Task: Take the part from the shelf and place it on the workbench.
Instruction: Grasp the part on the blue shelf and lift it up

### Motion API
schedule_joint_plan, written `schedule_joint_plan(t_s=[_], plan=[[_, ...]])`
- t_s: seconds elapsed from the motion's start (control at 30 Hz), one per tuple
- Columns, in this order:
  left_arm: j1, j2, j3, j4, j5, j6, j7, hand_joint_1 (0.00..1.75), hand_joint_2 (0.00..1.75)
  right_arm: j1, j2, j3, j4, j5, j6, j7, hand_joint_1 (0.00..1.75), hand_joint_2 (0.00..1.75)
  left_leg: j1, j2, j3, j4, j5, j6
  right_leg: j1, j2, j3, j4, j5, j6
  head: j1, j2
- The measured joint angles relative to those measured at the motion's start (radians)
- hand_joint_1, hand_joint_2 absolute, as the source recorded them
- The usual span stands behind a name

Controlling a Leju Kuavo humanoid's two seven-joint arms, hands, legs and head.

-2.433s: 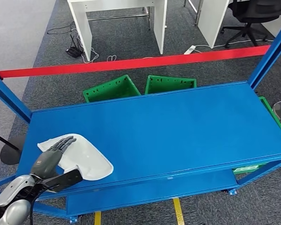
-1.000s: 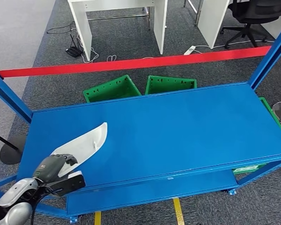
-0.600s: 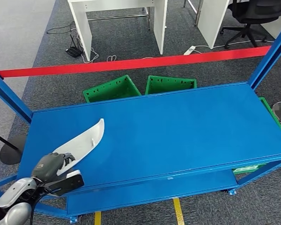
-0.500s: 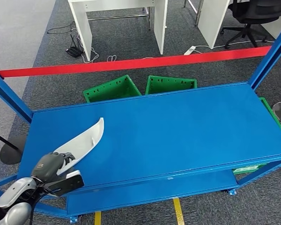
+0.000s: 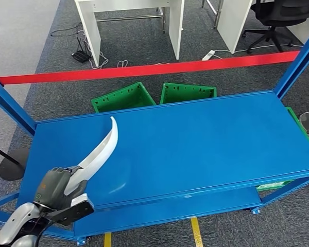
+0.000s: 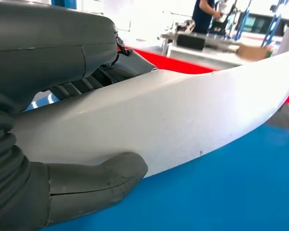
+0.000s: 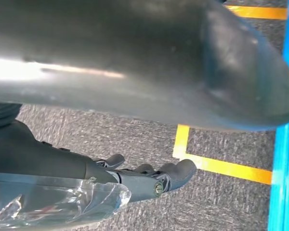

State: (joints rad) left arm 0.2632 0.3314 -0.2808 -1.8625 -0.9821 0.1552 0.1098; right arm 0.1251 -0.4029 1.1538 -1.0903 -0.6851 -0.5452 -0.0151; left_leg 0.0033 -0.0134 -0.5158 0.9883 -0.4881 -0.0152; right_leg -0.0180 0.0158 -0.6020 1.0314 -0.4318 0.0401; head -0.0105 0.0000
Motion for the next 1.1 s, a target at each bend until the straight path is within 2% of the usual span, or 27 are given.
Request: schedule_joint_plan(t_s=[0.1,0.17,0.2,0.27,0.3,0.33,0.37,0.4,0.47,0.5,0.53,0.63,0.67,0.7,0.73,0.8,0.83,0.87,0.9,0.93,1.0,1.03,1.07,1.1], plan=[[0.031,-0.011,-0.005,-0.039,-0.006,0.043,-0.002,1.75,1.75,0.015,-0.003,-0.012,-0.017,-0.001,-0.012,-0.003,0.0,0.0,-0.003,0.0,0.001,-0.001,0.006,0.014,-0.003,0.001,0.004,-0.006,0.006,0.013,0.0,0.0],[0.05,-0.017,-0.014,-0.065,-0.014,0.072,-0.003,1.75,1.75,0.027,-0.006,-0.018,-0.027,-0.003,-0.018,-0.007,0.0,0.0,0.002,0.003,0.004,-0.014,0.021,0.024,-0.002,-0.002,-0.004,0.008,-0.011,0.022,0.001,0.0],[0.058,-0.02,-0.02,-0.077,-0.018,0.082,-0.003,1.75,1.75,0.031,-0.008,-0.021,-0.03,-0.005,-0.02,-0.009,0.0,0.0,0.006,0.005,0.005,-0.021,0.026,0.028,-0.001,-0.004,-0.019,0.041,-0.037,0.024,0.003,0.0],[0.073,-0.028,-0.032,-0.095,-0.022,0.093,-0.002,1.75,1.75,0.035,-0.01,-0.024,-0.036,-0.009,-0.023,-0.01,0.0,0.0,0.009,0.008,0.003,-0.023,0.029,0.03,-0.002,-0.007,-0.067,0.164,-0.108,0.03,0.005,0.0],[0.079,-0.032,-0.038,-0.1,-0.022,0.095,-0.002,1.75,1.75,0.036,-0.011,-0.025,-0.037,-0.011,-0.024,-0.011,0.0,0.0,0.009,0.01,0.002,-0.023,0.03,0.03,-0.003,-0.007,-0.09,0.226,-0.134,0.033,0.005,0.0],[0.084,-0.035,-0.043,-0.104,-0.022,0.096,-0.001,1.75,1.75,0.036,-0.011,-0.025,-0.039,-0.012,-0.024,-0.011,0.0,0.0,0.01,0.011,0.002,-0.023,0.03,0.029,-0.004,-0.007,-0.1,0.262,-0.142,0.036,0.005,0.0],[0.087,-0.038,-0.048,-0.108,-0.022,0.096,-0.001,1.75,1.75,0.038,-0.012,-0.026,-0.04,-0.012,-0.024,-0.011,0.0,0.0,0.012,0.012,0.002,-0.022,0.03,0.028,-0.005,-0.008,-0.091,0.258,-0.13,0.04,0.005,0.0],[0.09,-0.04,-0.051,-0.111,-0.022,0.097,-0.001,1.75,1.75,0.039,-0.012,-0.027,-0.04,-0.013,-0.024,-0.011,0.0,0.0,0.015,0.012,0.003,-0.021,0.031,0.025,-0.007,-0.009,-0.061,0.213,-0.102,0.043,0.005,0.0],[0.093,-0.043,-0.055,-0.117,-0.022,0.099,-0.001,1.75,1.75,0.039,-0.013,-0.03,-0.043,-0.013,-0.024,-0.011,0.0,0.0,0.02,0.011,0.0,-0.016,0.029,0.013,-0.011,-0.008,0.023,0.072,-0.051,0.051,0.007,0.0],[0.095,-0.044,-0.057,-0.12,-0.022,0.101,0.0,1.75,1.75,0.038,-0.014,-0.032,-0.045,-0.014,-0.024,-0.012,0.0,0.0,0.02,0.009,-0.002,-0.012,0.029,0.005,-0.011,-0.006,0.052,0.024,-0.04,0.048,0.008,0.0],[0.098,-0.044,-0.059,-0.123,-0.021,0.108,0.0,1.75,1.75,0.038,-0.014,-0.034,-0.046,-0.016,-0.025,-0.014,0.0,0.0,0.018,0.008,-0.004,-0.008,0.03,-0.002,-0.011,-0.003,0.066,0.0,-0.04,0.042,0.009,0.0],[0.107,-0.044,-0.068,-0.128,-0.017,0.138,0.0,1.75,1.75,0.041,-0.014,-0.038,-0.048,-0.023,-0.025,-0.023,0.0,0.0,0.017,0.006,-0.011,-0.002,0.034,-0.019,-0.008,-0.001,0.055,0.003,-0.041,0.01,0.005,0.0],[0.11,-0.044,-0.072,-0.13,-0.016,0.146,0.002,1.75,1.75,0.043,-0.014,-0.039,-0.049,-0.025,-0.025,-0.025,0.0,0.0,0.018,0.006,-0.02,0.01,0.02,-0.022,-0.008,-0.002,0.048,0.003,-0.037,0.001,0.004,0.0],[0.112,-0.044,-0.077,-0.133,-0.016,0.152,0.005,1.75,1.75,0.044,-0.015,-0.04,-0.051,-0.027,-0.027,-0.027,0.0,0.0,0.019,0.007,-0.035,0.039,-0.007,-0.025,-0.007,-0.004,0.04,0.003,-0.031,-0.009,0.002,0.0],[0.114,-0.045,-0.083,-0.136,-0.016,0.157,0.009,1.75,1.75,0.045,-0.016,-0.041,-0.054,-0.029,-0.029,-0.027,0.0,0.0,0.018,0.008,-0.058,0.09,-0.046,-0.027,-0.006,-0.005,0.03,0.002,-0.025,-0.017,0.001,0.0],[0.115,-0.045,-0.093,-0.142,-0.015,0.161,0.018,1.75,1.75,0.046,-0.018,-0.041,-0.06,-0.031,-0.035,-0.026,0.0,0.0,0.017,0.008,-0.112,0.226,-0.124,-0.027,-0.001,-0.008,0.009,0.003,-0.011,-0.027,-0.002,0.0],[0.115,-0.046,-0.098,-0.143,-0.014,0.162,0.021,1.75,1.75,0.047,-0.019,-0.041,-0.062,-0.032,-0.037,-0.025,0.0,0.0,0.016,0.008,-0.127,0.274,-0.141,-0.025,0.002,-0.009,-0.001,0.003,-0.004,-0.029,-0.002,0.0],[0.115,-0.046,-0.103,-0.144,-0.011,0.164,0.022,1.75,1.75,0.048,-0.02,-0.041,-0.064,-0.032,-0.038,-0.023,0.0,0.0,0.014,0.008,-0.124,0.287,-0.136,-0.021,0.005,-0.01,-0.01,0.003,0.003,-0.03,-0.002,0.0],[0.115,-0.046,-0.106,-0.144,-0.008,0.168,0.022,1.75,1.75,0.048,-0.02,-0.041,-0.065,-0.033,-0.04,-0.023,0.0,0.0,0.013,0.008,-0.101,0.261,-0.112,-0.016,0.007,-0.01,-0.019,0.003,0.011,-0.029,-0.002,0.0],[0.115,-0.046,-0.11,-0.144,-0.004,0.173,0.021,1.75,1.75,0.049,-0.021,-0.041,-0.067,-0.034,-0.041,-0.024,0.0,0.0,0.01,0.008,-0.063,0.204,-0.08,-0.01,0.009,-0.009,-0.026,0.003,0.018,-0.027,-0.002,0.0],[0.112,-0.046,-0.116,-0.145,0.0,0.183,0.019,1.75,1.75,0.049,-0.022,-0.042,-0.071,-0.037,-0.043,-0.028,0.0,0.0,0.003,0.009,0.026,0.063,-0.043,0.002,0.011,-0.008,-0.038,0.004,0.033,-0.02,-0.002,0.0],[0.111,-0.045,-0.119,-0.145,0.0,0.185,0.019,1.75,1.75,0.05,-0.023,-0.042,-0.073,-0.038,-0.044,-0.029,0.0,0.0,0.0,0.009,0.052,0.016,-0.038,0.006,0.012,-0.008,-0.041,0.003,0.041,-0.015,-0.002,0.0],[0.11,-0.045,-0.122,-0.146,0.001,0.187,0.018,1.75,1.75,0.05,-0.024,-0.042,-0.075,-0.039,-0.045,-0.03,0.0,0.0,-0.003,0.009,0.063,-0.009,-0.039,0.008,0.011,-0.008,-0.042,0.001,0.05,-0.009,-0.003,0.0],[0.109,-0.044,-0.124,-0.147,0.001,0.187,0.018,1.75,1.75,0.05,-0.025,-0.042,-0.077,-0.04,-0.045,-0.031,0.0,0.0,-0.005,0.009,0.061,-0.013,-0.034,0.01,0.011,-0.008,-0.043,-0.003,0.059,-0.003,-0.003,0.0]])
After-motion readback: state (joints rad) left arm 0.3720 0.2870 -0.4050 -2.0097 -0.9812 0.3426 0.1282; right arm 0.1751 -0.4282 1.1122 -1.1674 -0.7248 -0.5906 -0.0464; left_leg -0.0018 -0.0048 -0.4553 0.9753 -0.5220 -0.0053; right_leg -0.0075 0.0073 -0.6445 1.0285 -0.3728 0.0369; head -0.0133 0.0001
